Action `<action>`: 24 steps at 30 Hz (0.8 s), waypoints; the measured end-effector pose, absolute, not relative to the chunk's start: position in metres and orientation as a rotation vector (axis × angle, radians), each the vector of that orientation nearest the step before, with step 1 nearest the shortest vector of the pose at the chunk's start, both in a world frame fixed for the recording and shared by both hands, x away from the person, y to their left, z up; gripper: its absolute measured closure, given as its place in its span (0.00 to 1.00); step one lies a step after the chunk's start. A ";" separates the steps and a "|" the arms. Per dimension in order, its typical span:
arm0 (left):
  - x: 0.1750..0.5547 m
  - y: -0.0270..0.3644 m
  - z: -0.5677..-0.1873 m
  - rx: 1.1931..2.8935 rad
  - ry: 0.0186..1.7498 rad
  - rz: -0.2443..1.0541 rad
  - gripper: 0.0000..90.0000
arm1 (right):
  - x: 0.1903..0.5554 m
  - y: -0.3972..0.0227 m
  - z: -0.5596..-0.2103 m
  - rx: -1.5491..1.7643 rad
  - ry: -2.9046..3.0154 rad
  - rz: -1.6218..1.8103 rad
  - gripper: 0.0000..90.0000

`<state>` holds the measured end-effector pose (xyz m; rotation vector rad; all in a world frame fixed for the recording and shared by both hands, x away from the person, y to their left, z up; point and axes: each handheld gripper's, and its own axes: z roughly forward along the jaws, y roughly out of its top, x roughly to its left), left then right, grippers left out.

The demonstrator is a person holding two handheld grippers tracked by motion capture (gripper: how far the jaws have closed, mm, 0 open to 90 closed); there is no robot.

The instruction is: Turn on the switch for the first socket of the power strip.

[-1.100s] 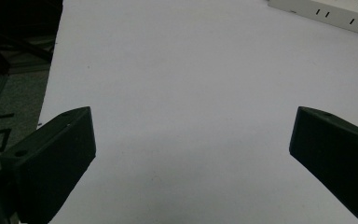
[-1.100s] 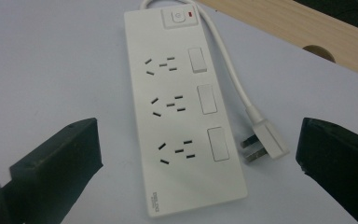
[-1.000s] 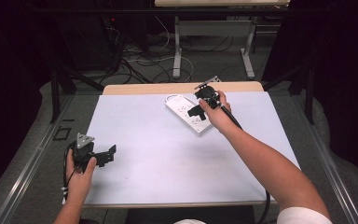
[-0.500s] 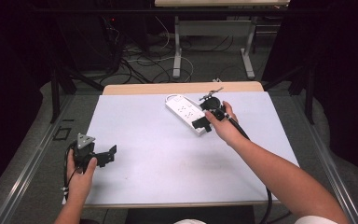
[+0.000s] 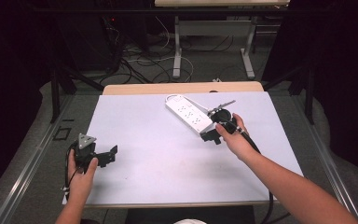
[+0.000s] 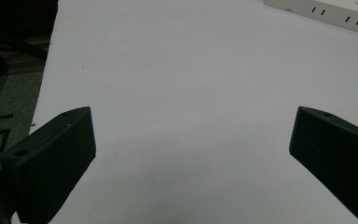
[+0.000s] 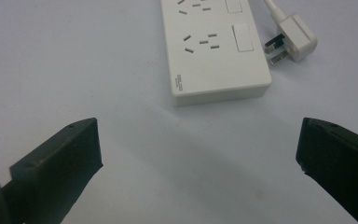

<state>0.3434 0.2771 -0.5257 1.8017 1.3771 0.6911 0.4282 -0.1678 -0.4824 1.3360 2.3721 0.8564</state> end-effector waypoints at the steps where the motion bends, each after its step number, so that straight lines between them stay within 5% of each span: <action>1: 0.343 0.277 -0.525 1.806 1.380 0.687 0.00 | 0.425 -0.169 -0.483 1.339 2.372 0.863 0.00; 24: 0.342 0.274 -0.524 1.805 1.378 0.693 0.00 | 0.356 -0.198 -0.507 1.278 2.386 0.965 0.00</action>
